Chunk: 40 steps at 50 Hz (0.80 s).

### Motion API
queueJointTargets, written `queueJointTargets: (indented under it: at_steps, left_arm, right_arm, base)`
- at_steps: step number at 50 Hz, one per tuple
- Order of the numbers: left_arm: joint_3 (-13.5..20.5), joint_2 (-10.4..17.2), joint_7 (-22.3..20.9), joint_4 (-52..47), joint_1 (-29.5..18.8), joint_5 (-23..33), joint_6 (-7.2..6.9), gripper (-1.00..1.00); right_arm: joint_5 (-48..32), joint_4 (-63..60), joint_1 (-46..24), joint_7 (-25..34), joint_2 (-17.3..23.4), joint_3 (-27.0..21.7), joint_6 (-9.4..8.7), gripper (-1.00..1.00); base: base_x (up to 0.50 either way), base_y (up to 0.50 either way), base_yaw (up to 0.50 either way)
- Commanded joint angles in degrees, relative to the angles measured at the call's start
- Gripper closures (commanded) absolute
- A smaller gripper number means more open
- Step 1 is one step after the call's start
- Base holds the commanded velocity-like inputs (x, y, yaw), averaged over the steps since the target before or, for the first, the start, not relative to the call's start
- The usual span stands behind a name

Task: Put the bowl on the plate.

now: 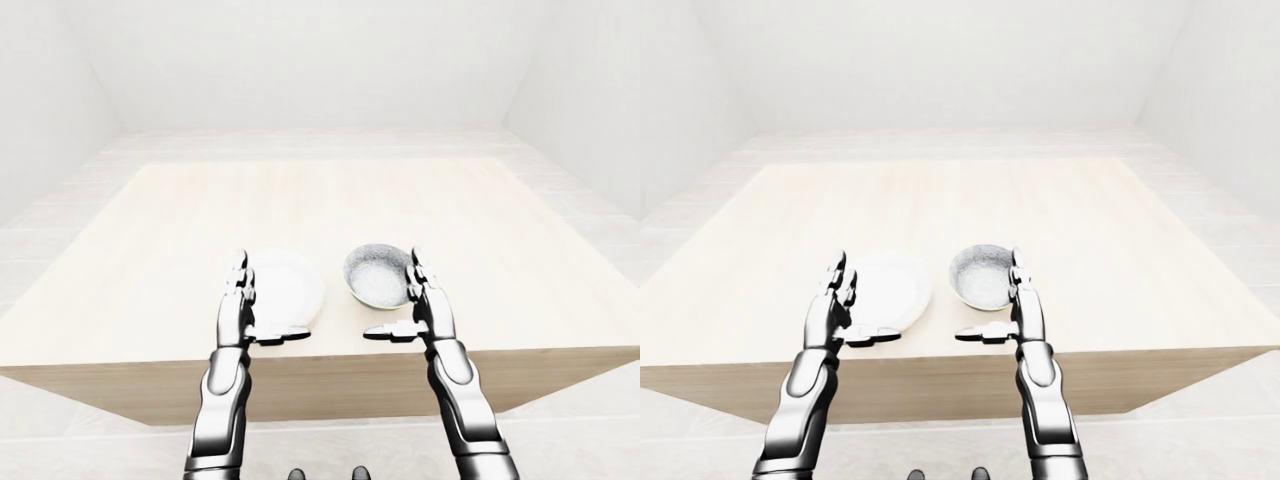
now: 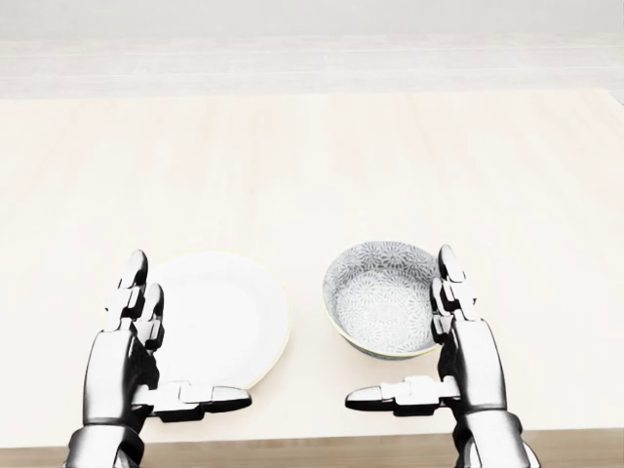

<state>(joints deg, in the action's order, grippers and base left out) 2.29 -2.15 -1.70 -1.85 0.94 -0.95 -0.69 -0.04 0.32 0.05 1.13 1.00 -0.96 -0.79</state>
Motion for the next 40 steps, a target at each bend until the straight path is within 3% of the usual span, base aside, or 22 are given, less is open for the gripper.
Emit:
queueJointTargets:
  at_steps: [1, 3, 7, 19, 40]
  left_arm:
    - [1.7, 1.5, -1.1, -0.1, -2.4, 1.2, -2.04, -1.00]
    - [1.0, 2.3, -0.7, -0.6, -2.7, 1.6, -2.78, -1.00]
    - [0.2, 3.1, -0.4, -2.6, -2.9, 1.8, -4.31, -1.00]
    - [0.6, 4.5, -1.1, -7.5, -3.3, 2.7, -4.31, -1.00]
    - [2.9, 4.3, -1.6, -14.1, -6.0, 0.1, -4.31, -1.00]
  right_arm:
    - [0.5, 0.8, -1.3, 0.1, 1.0, -0.3, 1.13, -1.00]
    - [0.5, 1.2, -1.8, 0.4, 0.6, -0.4, 2.07, -1.00]
    - [0.2, 0.7, -2.1, 0.6, 0.5, -0.5, 1.66, -1.00]
    - [0.3, -6.4, -2.6, 1.2, 1.4, -2.3, -4.09, -1.00]
    - [0.1, -11.8, -3.9, 1.7, 1.3, -3.1, -4.21, -1.00]
  base:
    - [0.00, 0.00, 0.00]
    - [0.00, 0.00, 0.00]
    - [0.00, 0.00, 0.00]
    - [0.00, 0.00, 0.00]
    - [0.00, 0.02, 0.00]
